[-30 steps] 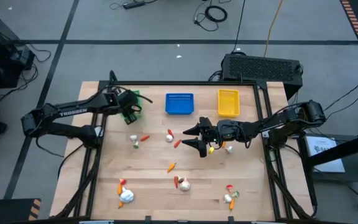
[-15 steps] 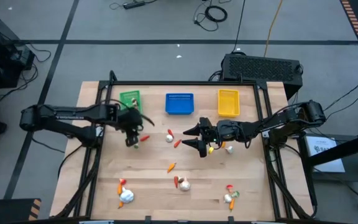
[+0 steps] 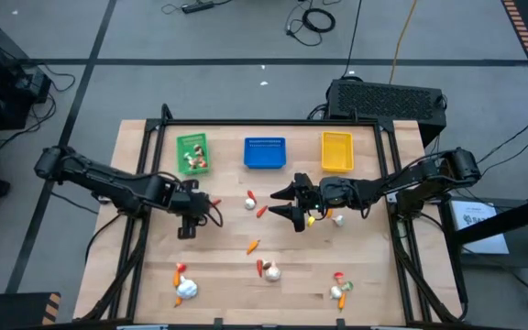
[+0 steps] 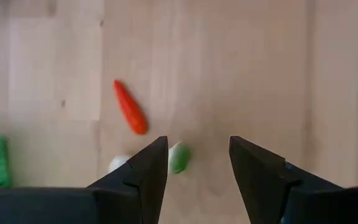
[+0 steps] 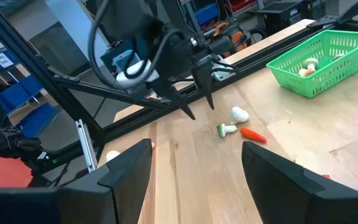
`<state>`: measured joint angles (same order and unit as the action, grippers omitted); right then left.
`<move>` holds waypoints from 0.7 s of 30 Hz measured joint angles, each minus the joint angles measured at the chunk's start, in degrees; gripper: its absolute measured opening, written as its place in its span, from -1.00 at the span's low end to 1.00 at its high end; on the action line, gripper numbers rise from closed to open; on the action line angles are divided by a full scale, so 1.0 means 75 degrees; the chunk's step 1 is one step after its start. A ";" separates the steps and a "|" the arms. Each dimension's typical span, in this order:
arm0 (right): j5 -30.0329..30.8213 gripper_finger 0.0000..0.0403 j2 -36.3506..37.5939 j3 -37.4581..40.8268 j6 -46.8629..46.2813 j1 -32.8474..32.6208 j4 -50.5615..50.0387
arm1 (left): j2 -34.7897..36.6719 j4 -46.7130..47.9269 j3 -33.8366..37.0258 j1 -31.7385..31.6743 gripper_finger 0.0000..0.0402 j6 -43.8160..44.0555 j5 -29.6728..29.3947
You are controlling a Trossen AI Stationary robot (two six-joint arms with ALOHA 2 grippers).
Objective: Sort produce into baskets
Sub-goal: Put the green mushroom into the green bin
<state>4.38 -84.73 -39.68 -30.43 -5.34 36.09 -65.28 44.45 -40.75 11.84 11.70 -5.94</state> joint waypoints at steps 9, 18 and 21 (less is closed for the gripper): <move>0.0000 0.19 0.0000 0.0000 -0.0045 0.0000 -0.0052 | -0.0679 -0.0379 0.0281 0.0040 -0.11 0.0025 -0.0097; 0.0000 0.19 0.0000 0.0000 -0.0033 0.0000 -0.0104 | -0.1919 -0.0542 0.0384 0.0037 -0.11 -0.0015 -0.0582; 0.0000 0.19 0.0000 0.0002 -0.0030 -0.0001 -0.0104 | -0.2136 -0.0544 0.0384 0.0037 -0.11 -0.0013 -0.0582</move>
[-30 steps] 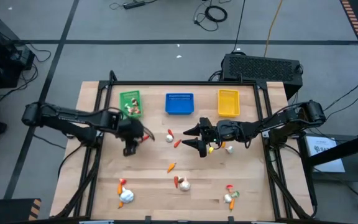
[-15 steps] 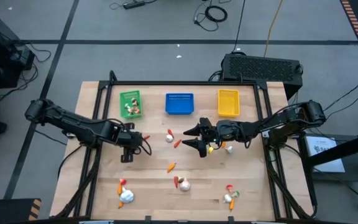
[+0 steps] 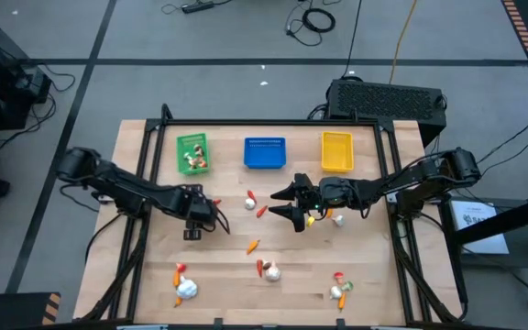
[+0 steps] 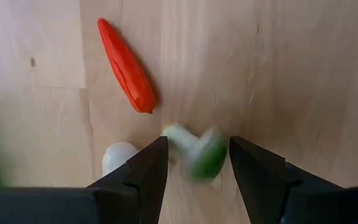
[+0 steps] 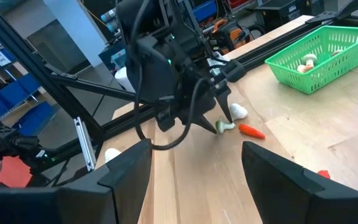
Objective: Sort produce into baskets
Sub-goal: Put the green mushroom into the green bin
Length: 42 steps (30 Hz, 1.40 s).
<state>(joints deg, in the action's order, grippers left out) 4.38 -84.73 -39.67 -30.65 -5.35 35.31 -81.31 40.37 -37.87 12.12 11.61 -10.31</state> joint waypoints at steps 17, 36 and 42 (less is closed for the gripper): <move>0.0000 0.19 0.0000 -0.0001 -0.0003 0.0001 -0.0006 | -0.0112 -0.0004 0.0000 -0.0003 -0.12 -0.0001 0.0000; 0.0002 0.19 0.0000 0.0001 -0.0012 -0.0001 -0.0006 | -0.0038 -0.0088 -0.0033 -0.0003 -0.68 -0.0049 -0.0067; 0.0003 0.19 0.0000 -0.0001 -0.0013 -0.0001 -0.0006 | 0.0269 -0.0053 -0.0438 -0.0075 -0.68 -0.0624 -0.0262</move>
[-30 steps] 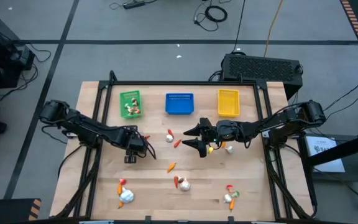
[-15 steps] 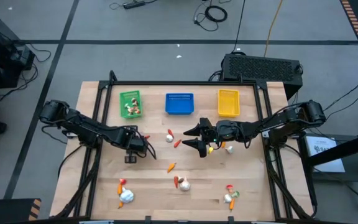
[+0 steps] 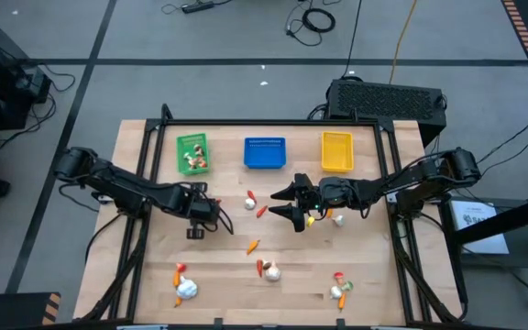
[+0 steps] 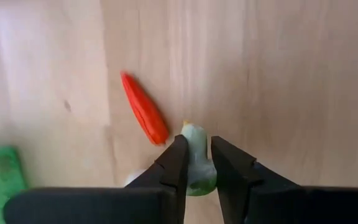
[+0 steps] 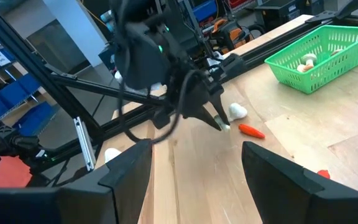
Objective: Sort produce into baskets
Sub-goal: Put the green mushroom into the green bin
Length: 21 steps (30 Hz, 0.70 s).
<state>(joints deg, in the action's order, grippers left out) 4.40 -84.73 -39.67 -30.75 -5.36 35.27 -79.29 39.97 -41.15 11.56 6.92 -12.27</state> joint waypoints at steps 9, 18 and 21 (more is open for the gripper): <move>0.0000 0.19 0.0000 0.0001 0.0001 -0.0001 -0.0003 | 0.0897 0.0575 -0.0672 -0.1098 -0.68 -0.1334 -0.1391; 0.0000 0.19 0.0000 0.0001 0.0001 -0.0001 -0.0059 | 0.1392 0.0907 -0.0669 -0.3826 -0.69 -0.2196 -0.1731; 0.0000 0.19 0.0000 0.0001 0.0013 -0.0001 -0.0073 | 0.1356 0.0894 -0.0669 -0.4607 -0.68 -0.2192 -0.1366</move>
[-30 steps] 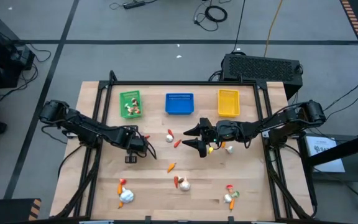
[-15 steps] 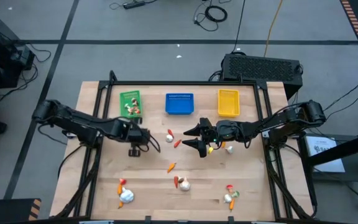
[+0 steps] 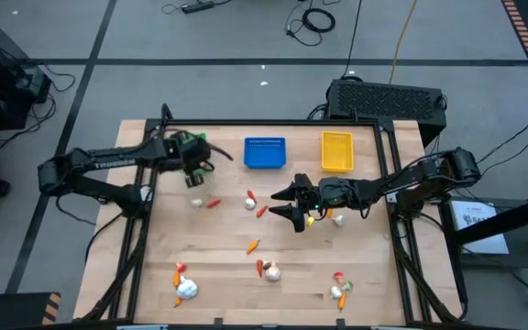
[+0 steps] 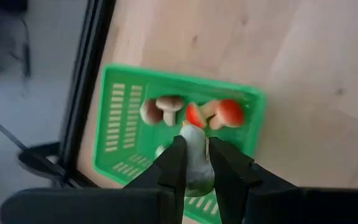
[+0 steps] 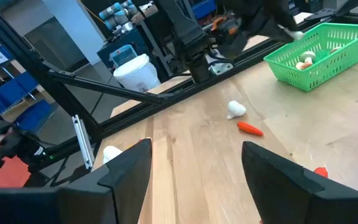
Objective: Sort produce into baskets
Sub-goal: Put the green mushroom into the green bin, then put the brown mushroom into the green bin
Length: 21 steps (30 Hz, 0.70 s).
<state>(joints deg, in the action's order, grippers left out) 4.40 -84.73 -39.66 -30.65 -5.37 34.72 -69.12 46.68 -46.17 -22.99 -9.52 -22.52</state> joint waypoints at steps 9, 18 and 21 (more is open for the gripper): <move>0.0000 0.19 0.0000 0.0000 0.0006 0.0003 0.0003 | -0.0024 -0.0156 0.0006 -0.0910 -0.36 -0.0246 0.0115; 0.0000 0.19 0.0000 0.0000 0.0006 0.0000 -0.0044 | -0.0024 -0.0161 0.0006 -0.0984 -0.05 -0.0195 0.0102; 0.0000 0.19 0.0000 0.0000 0.0006 0.0001 -0.0044 | -0.0024 -0.0149 0.0006 -0.0982 -0.04 -0.0131 0.0217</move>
<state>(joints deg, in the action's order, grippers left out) 4.40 -84.73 -39.66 -30.61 -5.36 34.39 -69.30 45.56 -46.13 -30.35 -10.50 -20.89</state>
